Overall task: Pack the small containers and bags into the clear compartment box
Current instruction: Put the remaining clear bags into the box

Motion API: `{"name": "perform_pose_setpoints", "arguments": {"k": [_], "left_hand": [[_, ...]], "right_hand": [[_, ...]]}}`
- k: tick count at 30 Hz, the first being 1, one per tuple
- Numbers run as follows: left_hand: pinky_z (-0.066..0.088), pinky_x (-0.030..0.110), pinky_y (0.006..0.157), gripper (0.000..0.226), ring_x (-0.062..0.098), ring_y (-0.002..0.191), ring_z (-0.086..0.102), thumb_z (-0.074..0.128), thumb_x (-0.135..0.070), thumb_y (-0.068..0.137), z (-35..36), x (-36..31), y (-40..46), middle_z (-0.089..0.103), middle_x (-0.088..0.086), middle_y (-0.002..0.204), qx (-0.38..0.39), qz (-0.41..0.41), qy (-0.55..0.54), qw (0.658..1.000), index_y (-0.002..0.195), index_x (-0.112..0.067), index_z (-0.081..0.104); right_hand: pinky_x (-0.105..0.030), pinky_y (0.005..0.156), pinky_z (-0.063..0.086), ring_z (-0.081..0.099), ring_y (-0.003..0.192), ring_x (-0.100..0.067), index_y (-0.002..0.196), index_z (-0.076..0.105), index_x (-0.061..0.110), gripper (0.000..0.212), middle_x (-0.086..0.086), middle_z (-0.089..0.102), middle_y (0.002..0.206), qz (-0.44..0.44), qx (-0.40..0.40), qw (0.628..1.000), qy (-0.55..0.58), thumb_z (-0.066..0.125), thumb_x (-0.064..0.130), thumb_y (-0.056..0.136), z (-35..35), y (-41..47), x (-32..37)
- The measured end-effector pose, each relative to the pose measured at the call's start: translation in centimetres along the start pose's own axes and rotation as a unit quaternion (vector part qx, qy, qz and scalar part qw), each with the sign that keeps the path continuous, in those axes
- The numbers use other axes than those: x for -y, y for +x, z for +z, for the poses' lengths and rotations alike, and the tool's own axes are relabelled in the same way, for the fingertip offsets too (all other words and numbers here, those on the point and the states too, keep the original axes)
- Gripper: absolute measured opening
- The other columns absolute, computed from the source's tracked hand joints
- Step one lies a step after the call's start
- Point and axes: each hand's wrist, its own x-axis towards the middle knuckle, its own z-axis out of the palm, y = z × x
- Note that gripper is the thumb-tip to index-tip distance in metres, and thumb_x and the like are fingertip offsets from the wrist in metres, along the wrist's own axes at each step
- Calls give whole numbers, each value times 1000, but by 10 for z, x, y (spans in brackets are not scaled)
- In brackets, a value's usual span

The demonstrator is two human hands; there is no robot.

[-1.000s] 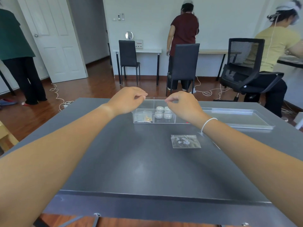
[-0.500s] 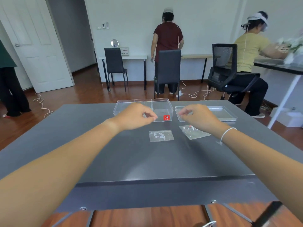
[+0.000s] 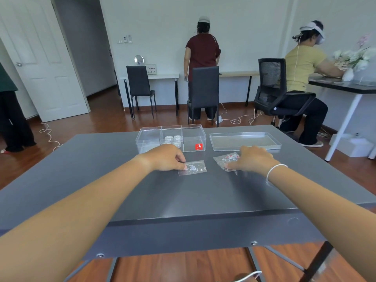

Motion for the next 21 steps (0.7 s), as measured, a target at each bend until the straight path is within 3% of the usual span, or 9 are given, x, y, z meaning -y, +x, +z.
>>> {"name": "perform_pose_setpoints", "arguments": {"k": [5,9,14,16,18,21], "left_hand": [[39,19,72,19,10,94,56,67,-34,79,1,-1,-2,61,-8,97,-8,-2,-28,1000,93,-21,67],[36,15,62,18,2,78,51,69,-34,77,2,-1,-6,61,-7,98,-13,-3,-54,998,90,-23,62],[36,16,63,18,3,79,49,70,-32,76,3,-1,-7,57,-10,92,-27,3,-66,997,87,-25,58],[35,16,62,16,1,77,49,70,-31,76,3,0,-8,54,-14,87,-31,1,-75,997,82,-28,56],[35,17,61,16,0,75,49,70,-30,76,2,0,-9,53,-15,84,-31,2,-81,996,78,-30,55],[37,18,61,16,3,75,50,70,-28,76,2,0,-9,54,-13,83,-34,5,-82,996,77,-31,54]], "right_hand": [[-40,95,44,49,119,-33,127,45,14,66,-10,53,131,-22,3,997,69,65,49,75,1,-4,2],[-38,96,43,47,121,-31,131,44,14,68,-9,51,135,-40,17,991,129,70,42,74,2,-6,1],[-36,101,39,46,124,-30,138,38,14,71,-9,47,140,-69,34,975,206,72,29,77,5,-6,1],[-32,95,41,49,119,-29,138,39,16,68,-11,51,131,-84,31,969,232,71,22,78,6,-6,2],[-24,78,42,53,105,-27,137,41,18,64,-8,50,112,-97,24,963,251,70,14,80,8,-6,3],[-13,56,35,50,87,-19,134,44,21,59,-3,46,102,-114,9,956,272,65,6,82,11,-5,3]]}}
